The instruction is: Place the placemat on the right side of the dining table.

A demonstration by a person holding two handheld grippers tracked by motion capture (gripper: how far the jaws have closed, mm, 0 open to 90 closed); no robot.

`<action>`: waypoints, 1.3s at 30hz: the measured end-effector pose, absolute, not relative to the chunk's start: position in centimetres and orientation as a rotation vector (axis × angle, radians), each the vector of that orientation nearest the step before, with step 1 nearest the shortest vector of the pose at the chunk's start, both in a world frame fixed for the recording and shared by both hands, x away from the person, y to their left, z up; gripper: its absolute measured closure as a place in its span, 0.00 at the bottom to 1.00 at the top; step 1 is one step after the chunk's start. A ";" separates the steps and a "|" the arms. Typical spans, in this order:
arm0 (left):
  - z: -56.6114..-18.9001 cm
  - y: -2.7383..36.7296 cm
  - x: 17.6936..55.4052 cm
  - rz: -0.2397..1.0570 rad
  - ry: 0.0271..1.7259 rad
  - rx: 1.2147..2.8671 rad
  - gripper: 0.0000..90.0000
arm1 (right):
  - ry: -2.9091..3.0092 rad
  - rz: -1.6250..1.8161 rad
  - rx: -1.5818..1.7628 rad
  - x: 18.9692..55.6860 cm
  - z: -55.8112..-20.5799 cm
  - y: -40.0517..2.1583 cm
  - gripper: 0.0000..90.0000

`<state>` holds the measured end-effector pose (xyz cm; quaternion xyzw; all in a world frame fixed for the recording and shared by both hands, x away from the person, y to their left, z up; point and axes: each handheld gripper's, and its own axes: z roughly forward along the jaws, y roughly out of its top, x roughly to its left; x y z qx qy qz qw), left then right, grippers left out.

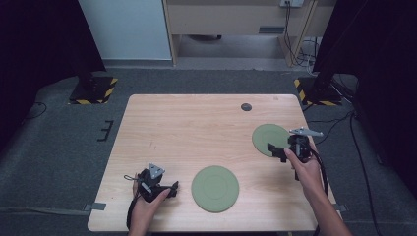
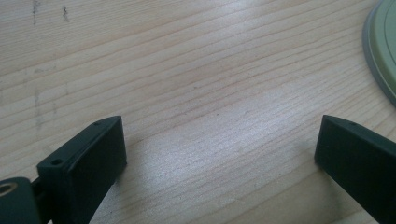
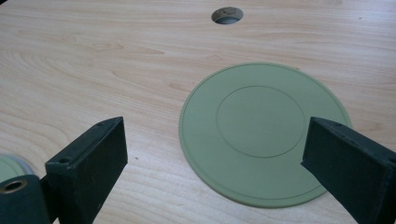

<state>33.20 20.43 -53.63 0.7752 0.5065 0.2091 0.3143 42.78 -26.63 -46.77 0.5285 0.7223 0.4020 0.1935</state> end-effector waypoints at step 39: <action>-53.6 20.3 33.1 0.549 1.324 2.051 0.01 | 2.164 1.107 1.460 38.4 -50.5 -25.4 0.09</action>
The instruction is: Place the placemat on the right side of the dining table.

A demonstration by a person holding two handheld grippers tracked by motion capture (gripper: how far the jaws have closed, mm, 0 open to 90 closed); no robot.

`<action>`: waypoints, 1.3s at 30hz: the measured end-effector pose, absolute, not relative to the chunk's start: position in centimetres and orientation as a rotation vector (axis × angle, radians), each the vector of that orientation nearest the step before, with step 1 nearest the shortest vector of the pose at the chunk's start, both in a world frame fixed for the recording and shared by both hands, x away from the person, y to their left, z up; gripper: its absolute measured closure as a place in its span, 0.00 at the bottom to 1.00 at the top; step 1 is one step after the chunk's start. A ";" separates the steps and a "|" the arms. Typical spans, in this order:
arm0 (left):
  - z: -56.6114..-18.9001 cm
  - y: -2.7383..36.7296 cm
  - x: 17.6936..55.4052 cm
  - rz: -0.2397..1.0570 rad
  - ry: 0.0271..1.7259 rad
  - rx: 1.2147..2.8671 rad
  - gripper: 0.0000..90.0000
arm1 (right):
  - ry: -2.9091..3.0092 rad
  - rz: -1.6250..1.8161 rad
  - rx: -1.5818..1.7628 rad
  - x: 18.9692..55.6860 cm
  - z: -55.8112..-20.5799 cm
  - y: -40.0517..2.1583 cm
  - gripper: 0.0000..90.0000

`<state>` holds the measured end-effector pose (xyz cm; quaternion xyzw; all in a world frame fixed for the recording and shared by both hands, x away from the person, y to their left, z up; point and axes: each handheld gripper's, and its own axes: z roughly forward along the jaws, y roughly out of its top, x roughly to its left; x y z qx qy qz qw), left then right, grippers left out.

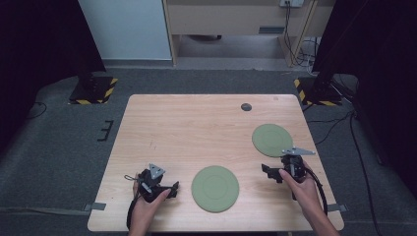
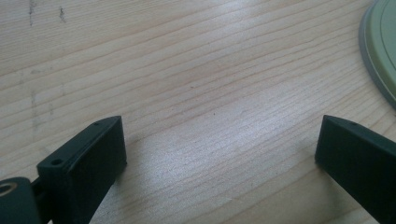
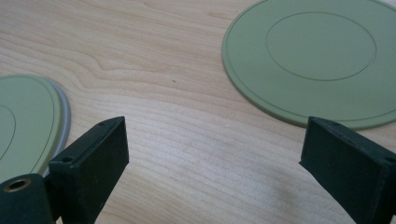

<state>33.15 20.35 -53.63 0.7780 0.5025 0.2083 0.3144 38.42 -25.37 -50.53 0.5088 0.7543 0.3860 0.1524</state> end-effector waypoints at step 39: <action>-53.6 20.3 33.1 0.546 1.319 2.053 0.01 | 2.210 0.939 1.320 37.9 -53.9 -21.0 0.07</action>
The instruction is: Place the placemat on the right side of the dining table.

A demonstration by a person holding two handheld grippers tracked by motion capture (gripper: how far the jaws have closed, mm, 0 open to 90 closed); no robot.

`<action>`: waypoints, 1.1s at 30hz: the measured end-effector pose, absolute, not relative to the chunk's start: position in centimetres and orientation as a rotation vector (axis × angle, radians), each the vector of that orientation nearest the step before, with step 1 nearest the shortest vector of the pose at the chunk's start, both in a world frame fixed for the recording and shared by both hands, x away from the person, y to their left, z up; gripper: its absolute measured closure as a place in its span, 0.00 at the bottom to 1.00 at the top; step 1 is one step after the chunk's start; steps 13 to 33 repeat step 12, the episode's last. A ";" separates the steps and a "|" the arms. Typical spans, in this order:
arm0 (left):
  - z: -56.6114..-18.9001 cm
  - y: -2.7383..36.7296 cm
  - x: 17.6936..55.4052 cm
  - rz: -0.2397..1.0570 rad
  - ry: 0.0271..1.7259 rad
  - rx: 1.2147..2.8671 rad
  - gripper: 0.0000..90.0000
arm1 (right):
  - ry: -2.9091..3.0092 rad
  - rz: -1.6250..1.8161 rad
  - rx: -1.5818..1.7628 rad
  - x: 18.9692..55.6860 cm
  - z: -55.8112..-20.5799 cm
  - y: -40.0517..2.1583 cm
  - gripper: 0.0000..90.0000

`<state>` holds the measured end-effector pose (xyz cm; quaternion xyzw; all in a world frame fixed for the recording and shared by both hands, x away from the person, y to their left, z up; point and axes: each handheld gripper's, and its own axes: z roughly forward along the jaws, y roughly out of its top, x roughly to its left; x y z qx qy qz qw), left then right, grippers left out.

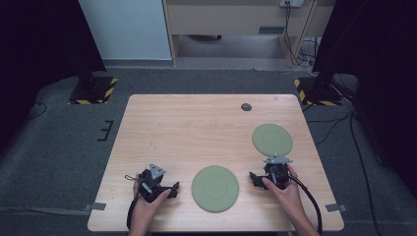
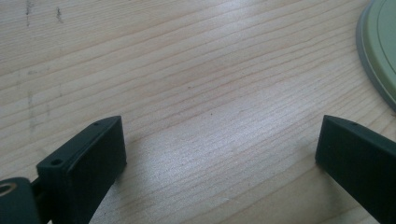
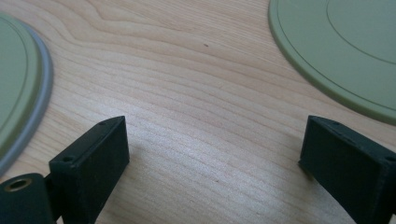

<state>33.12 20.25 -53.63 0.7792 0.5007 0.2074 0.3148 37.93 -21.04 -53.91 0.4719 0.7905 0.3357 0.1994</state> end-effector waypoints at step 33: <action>-53.6 20.2 33.0 0.543 1.313 2.057 0.01 | 2.222 0.922 1.335 37.9 -54.0 -21.6 0.00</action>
